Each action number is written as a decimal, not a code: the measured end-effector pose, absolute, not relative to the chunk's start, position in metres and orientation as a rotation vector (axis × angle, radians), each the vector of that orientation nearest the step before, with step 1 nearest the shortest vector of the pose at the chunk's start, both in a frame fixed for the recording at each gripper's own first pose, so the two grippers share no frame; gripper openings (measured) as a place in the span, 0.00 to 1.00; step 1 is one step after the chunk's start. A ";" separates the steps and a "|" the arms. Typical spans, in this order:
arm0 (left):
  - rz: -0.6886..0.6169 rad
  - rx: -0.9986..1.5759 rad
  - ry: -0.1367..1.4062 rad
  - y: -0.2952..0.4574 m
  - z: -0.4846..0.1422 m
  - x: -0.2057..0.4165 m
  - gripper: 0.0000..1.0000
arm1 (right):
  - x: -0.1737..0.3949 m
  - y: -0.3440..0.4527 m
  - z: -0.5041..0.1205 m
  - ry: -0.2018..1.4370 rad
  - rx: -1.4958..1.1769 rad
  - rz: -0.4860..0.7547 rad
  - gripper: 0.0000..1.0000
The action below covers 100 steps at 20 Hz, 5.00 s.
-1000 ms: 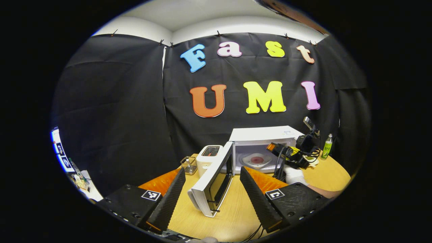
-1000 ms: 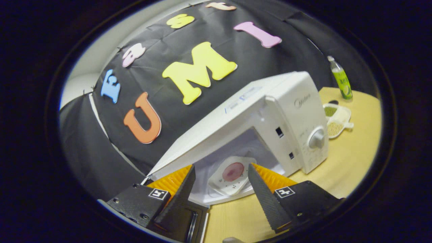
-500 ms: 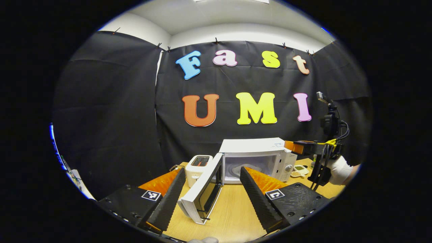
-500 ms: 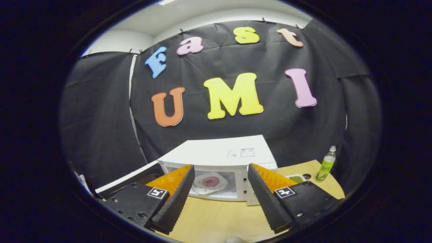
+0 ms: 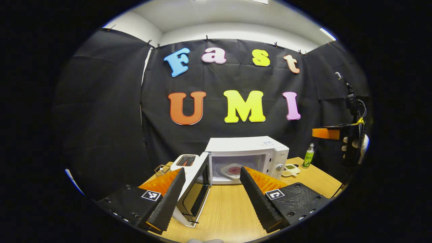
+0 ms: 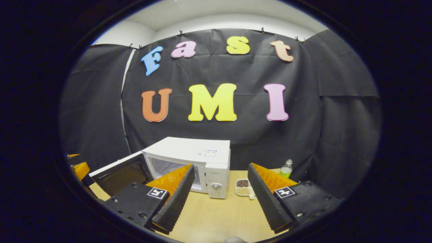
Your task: Open the microwave oven with the left hand, put the food in, and close the microwave oven.
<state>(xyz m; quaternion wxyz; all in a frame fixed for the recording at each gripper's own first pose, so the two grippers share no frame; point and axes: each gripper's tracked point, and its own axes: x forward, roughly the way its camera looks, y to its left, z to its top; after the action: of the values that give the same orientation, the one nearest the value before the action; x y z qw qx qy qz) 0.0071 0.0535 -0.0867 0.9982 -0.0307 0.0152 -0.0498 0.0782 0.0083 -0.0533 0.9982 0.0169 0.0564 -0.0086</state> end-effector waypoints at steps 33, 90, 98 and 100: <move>-0.055 -0.057 0.177 0.124 -0.236 0.051 0.00 | -0.006 -0.032 -0.073 0.312 0.179 -0.138 1.00; -0.358 -0.049 0.159 -0.197 -0.202 0.226 0.00 | 0.038 -0.097 -0.066 0.317 0.130 -0.106 0.92; -0.374 0.004 0.116 -0.184 -0.169 0.160 0.96 | 0.026 -0.090 -0.064 0.287 0.110 -0.115 0.92; -0.348 0.002 0.093 -0.170 -0.150 0.140 0.96 | 0.022 -0.078 -0.066 0.288 0.102 -0.093 0.92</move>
<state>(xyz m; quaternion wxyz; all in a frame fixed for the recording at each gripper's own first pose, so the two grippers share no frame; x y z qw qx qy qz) 0.1400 -0.1696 -0.1502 0.9838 0.0008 0.0462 -0.1732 0.0217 -0.0781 -0.0661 0.9873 0.0507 0.1433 -0.0461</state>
